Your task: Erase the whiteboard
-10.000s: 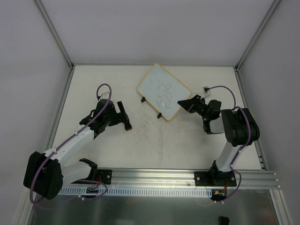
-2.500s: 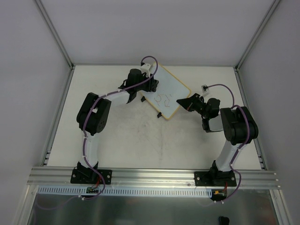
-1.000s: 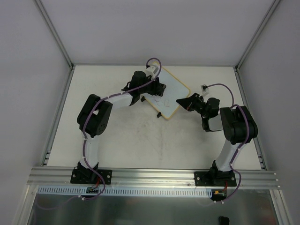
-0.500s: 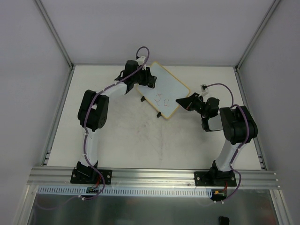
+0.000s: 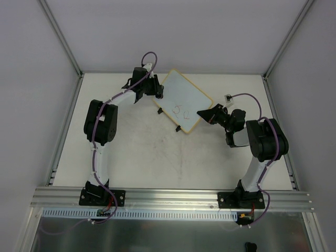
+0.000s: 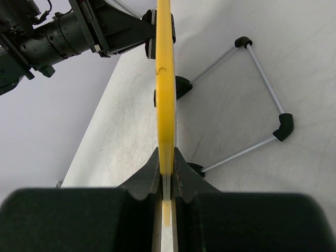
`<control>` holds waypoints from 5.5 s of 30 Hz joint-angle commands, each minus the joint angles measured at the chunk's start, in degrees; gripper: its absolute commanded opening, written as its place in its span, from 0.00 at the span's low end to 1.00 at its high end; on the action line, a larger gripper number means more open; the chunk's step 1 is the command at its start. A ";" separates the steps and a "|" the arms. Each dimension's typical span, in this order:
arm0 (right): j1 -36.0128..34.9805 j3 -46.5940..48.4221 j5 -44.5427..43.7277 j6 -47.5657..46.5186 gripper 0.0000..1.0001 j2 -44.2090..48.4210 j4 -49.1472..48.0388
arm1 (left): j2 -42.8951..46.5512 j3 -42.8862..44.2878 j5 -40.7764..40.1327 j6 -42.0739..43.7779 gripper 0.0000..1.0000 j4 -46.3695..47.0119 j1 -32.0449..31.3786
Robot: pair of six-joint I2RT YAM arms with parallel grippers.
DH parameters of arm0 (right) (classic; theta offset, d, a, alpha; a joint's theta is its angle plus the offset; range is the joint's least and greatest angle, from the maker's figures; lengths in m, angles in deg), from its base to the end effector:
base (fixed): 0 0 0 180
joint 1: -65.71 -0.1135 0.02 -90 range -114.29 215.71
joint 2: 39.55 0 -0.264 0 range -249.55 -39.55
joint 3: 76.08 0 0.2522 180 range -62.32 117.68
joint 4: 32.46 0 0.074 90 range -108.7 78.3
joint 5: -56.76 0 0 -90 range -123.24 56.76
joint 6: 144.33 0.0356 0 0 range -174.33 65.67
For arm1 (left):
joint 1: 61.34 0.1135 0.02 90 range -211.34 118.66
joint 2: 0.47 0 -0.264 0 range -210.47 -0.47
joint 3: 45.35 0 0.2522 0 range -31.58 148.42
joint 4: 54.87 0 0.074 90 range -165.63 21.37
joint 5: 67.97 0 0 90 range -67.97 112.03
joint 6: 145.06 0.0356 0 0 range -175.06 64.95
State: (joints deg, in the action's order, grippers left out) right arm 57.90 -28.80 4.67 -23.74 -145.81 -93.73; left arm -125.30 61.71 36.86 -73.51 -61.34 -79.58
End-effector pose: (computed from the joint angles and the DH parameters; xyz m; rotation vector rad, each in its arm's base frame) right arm 0.3199 0.0660 0.1549 -0.2352 1.6163 1.0253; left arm 0.4813 -0.1682 0.2087 0.1674 2.0349 -0.6653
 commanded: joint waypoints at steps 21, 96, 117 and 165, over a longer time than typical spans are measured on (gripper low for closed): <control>-1.24 1.11 2.08 -2.29 0.00 0.09 -12.69 | 1.26 0.40 -1.99 3.87 0.00 -1.40 -8.39; -1.24 0.94 2.43 -2.46 0.00 0.26 -12.69 | -2.96 11.65 2.92 6.42 0.00 -9.75 -16.12; -1.24 0.94 2.43 -2.55 0.00 0.35 -12.69 | 2.05 -1.44 -3.57 6.07 0.00 -4.30 -22.54; -1.24 0.94 2.61 -2.38 0.00 0.17 -12.69 | 7.24 -17.71 -0.86 2.56 0.00 16.35 -14.80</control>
State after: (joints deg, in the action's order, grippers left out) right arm 57.96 -28.80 4.06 -24.12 -145.81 -93.42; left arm -117.50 44.31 32.66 -70.48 -49.48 -90.16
